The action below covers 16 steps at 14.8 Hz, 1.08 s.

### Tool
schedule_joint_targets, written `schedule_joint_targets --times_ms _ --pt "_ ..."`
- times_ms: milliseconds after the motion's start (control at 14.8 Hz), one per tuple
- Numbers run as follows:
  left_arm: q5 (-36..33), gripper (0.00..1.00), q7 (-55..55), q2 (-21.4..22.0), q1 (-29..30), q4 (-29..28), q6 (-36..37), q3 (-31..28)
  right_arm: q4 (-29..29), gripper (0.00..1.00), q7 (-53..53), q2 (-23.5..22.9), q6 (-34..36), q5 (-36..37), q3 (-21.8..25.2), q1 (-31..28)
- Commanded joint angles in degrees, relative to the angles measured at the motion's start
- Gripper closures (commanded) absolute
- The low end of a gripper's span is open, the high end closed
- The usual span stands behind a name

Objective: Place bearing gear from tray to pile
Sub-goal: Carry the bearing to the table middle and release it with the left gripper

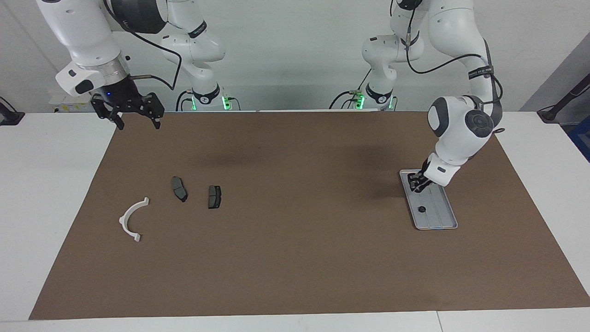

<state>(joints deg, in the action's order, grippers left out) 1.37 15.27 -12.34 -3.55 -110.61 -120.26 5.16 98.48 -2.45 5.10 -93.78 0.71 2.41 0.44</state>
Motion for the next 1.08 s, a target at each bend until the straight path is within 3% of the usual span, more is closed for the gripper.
schedule_joint_targets --times_ms 0,135,473,878,1014 --pt "0.73 1.00 11.23 -2.68 -7.94 3.91 1.26 -0.59 1.10 0.00 0.69 1.14 -0.52 -1.85 -0.22 -0.09" --pt "1.97 1.00 19.32 -3.38 -13.39 5.66 0.29 -0.59 0.49 0.00 0.60 0.70 -0.79 -1.94 -0.22 0.17" --pt "1.80 1.00 35.85 -12.16 -25.79 14.62 0.38 -0.85 1.45 0.00 0.25 1.23 -0.43 -1.94 -0.04 -0.62" --pt "1.88 1.00 41.06 -14.19 -30.02 13.49 -4.72 -0.77 2.33 0.00 0.25 1.31 -0.44 -1.94 -0.04 -0.97" --pt "1.80 1.00 44.12 -17.17 -31.51 14.10 -6.03 -0.85 2.33 0.00 0.69 1.23 -0.53 -1.94 -0.04 -0.88"
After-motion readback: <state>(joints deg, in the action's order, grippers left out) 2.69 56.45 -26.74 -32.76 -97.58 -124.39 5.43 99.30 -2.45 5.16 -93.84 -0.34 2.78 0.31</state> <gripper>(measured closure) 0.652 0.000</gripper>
